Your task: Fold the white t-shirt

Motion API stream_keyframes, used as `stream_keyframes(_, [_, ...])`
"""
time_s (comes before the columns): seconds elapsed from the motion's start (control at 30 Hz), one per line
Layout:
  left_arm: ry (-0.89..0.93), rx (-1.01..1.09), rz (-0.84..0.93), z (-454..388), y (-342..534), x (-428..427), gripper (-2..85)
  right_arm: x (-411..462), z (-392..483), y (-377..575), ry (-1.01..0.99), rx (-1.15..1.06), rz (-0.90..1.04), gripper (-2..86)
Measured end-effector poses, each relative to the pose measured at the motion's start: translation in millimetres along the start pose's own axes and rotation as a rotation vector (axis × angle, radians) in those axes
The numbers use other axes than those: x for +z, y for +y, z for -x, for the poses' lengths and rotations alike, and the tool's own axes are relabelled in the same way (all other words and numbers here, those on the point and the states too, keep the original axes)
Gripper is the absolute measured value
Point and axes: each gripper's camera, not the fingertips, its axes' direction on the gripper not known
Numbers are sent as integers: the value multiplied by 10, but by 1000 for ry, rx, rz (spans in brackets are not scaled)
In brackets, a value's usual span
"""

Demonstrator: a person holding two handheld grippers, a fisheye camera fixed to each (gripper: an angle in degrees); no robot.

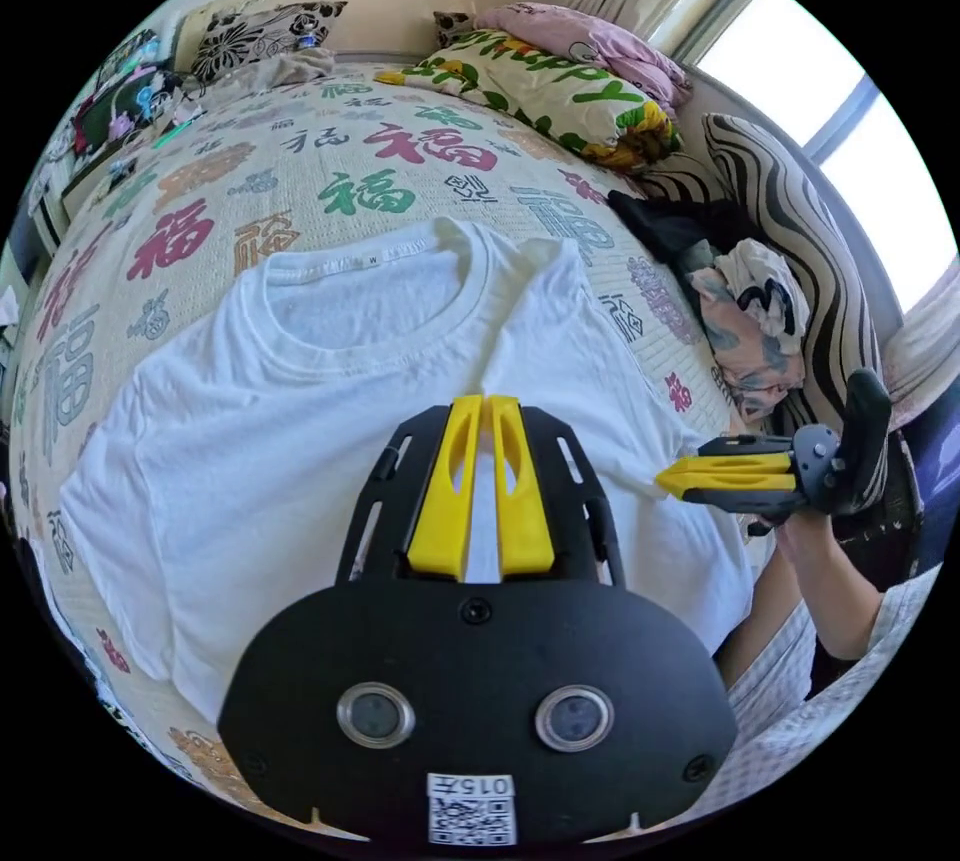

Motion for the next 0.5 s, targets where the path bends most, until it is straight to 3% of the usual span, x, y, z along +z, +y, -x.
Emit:
stream_keyframes(0.1, [-67,13,31,44,58,-141,52,-21,31,-109,-25,4,-40,16])
stream_keyframes(0.23, [-130,52,-176,-51,179,-586,50,-34,68,-306,-21,43,-112,16])
stream_keyframes(0.33, [34,84,-80,-50,119,-489,35,177,124,-512,-58,33,-89,-1])
stream_keyframes(0.43, [-41,63,-18,82,146,-398,23,523,175,-649,-60,57,35,-8])
stream_keyframes(0.5, [-21,42,-24,217,194,-475,20,520,224,-650,-70,55,11,-9])
